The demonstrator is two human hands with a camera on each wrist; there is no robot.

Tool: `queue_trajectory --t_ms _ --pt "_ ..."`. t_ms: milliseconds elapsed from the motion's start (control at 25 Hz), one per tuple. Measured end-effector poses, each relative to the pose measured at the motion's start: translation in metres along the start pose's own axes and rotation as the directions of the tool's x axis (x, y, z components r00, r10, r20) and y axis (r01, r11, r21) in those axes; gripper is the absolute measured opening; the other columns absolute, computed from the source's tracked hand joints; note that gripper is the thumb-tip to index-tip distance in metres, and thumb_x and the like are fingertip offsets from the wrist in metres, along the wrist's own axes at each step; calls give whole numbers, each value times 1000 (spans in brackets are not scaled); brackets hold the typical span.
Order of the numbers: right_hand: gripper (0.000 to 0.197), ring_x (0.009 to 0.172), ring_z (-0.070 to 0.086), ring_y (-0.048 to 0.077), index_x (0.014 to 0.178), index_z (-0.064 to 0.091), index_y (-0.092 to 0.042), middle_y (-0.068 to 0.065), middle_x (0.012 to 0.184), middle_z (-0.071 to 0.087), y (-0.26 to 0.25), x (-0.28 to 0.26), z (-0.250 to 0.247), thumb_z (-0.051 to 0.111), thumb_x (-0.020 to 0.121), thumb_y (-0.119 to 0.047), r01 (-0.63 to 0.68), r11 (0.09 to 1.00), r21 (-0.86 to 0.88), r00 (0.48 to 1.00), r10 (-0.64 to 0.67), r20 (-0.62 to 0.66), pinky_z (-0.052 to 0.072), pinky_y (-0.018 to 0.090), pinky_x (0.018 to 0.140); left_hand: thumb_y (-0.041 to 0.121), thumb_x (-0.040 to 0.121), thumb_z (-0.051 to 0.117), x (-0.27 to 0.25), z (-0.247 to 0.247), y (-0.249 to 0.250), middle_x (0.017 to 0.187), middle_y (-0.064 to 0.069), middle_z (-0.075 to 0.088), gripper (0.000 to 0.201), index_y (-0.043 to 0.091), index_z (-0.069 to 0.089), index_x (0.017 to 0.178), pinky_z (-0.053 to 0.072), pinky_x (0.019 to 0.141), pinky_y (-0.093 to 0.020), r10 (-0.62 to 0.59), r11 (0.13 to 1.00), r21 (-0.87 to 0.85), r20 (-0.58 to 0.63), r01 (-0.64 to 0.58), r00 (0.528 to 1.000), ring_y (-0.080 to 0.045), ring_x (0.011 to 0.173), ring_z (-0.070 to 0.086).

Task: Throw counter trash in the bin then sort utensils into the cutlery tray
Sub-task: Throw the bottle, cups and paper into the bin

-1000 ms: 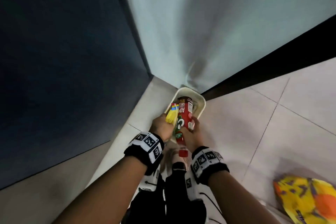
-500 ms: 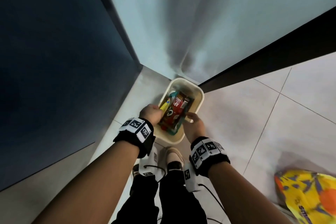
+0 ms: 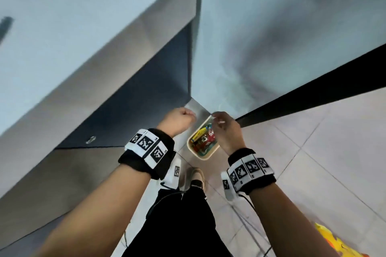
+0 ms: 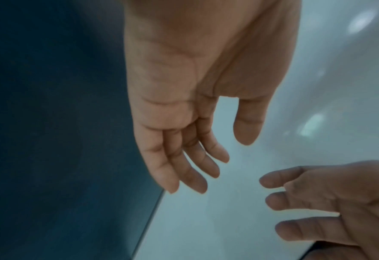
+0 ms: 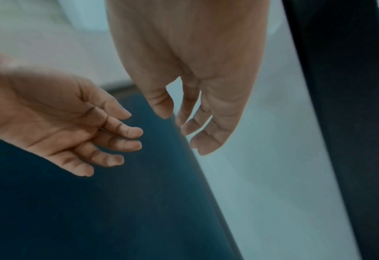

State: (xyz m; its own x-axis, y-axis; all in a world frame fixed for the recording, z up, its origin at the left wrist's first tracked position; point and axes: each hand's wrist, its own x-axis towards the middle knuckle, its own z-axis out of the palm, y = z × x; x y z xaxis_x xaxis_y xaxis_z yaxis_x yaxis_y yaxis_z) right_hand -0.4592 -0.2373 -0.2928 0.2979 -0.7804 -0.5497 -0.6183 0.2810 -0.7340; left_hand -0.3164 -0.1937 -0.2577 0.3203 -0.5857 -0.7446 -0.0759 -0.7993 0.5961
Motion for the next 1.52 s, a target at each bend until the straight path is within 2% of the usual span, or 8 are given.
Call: queue_trajectory --t_ms 200,320,480,640,960,1160,1360,1520 --pt "23 63 56 -7 104 64 -11 3 85 60 -123 -60 -30 54 85 -3 439 898 -43 899 -438 28 42 2 62 20 87 58 -123 -78 67 72 6 57 5 21 60 83 41 54 -18 190 980 -31 -118 -195 975 -9 66 53" --pt "24 65 54 0 106 63 -11 3 88 59 -184 -77 -29 55 85 -4 585 807 -83 809 -575 117 45 13 69 16 89 58 -174 -133 86 74 10 55 8 21 59 95 41 53 -9 334 932 -55 -245 -358 910 -5 68 52" --pt "28 81 52 14 111 62 -13 1 96 56 -266 -84 -7 54 84 -6 729 656 -194 684 -695 222 41 22 80 19 86 61 -214 -224 89 88 10 62 16 20 64 101 41 66 -18 381 907 58 -541 -418 750 -8 74 56" --pt "32 90 50 15 116 60 -11 8 109 56 -341 -69 27 55 84 -7 814 481 -327 569 -772 284 41 24 83 20 82 62 -213 -306 91 115 -9 66 29 15 64 111 47 89 -32 338 925 134 -715 -355 612 -27 104 61" --pt "59 134 32 28 136 41 -17 7 146 34 -453 7 84 55 81 -2 688 158 -708 566 -727 388 40 37 100 23 83 58 -127 -373 129 137 -15 50 55 10 45 135 37 105 -34 424 900 385 -663 -205 617 -30 127 47" --pt "92 148 6 23 147 10 -33 -2 159 10 -468 54 100 64 77 -8 512 -193 -837 692 -485 535 23 51 113 37 80 62 -86 -362 131 135 -16 46 74 10 28 140 45 94 -40 309 858 505 -659 98 686 -34 121 52" --pt "73 142 23 22 136 36 -35 2 143 38 -457 52 94 68 73 -17 525 -180 -832 647 -551 527 6 56 116 24 80 67 -75 -360 130 137 -20 39 78 10 23 142 46 97 -43 277 906 422 -649 32 709 -39 118 54" --pt "67 123 47 24 128 44 -32 4 124 48 -437 17 71 68 66 -27 552 -44 -832 661 -585 470 11 53 116 22 78 65 -102 -359 126 134 -22 43 76 10 28 143 45 101 -43 307 942 305 -613 -141 728 -39 119 52"
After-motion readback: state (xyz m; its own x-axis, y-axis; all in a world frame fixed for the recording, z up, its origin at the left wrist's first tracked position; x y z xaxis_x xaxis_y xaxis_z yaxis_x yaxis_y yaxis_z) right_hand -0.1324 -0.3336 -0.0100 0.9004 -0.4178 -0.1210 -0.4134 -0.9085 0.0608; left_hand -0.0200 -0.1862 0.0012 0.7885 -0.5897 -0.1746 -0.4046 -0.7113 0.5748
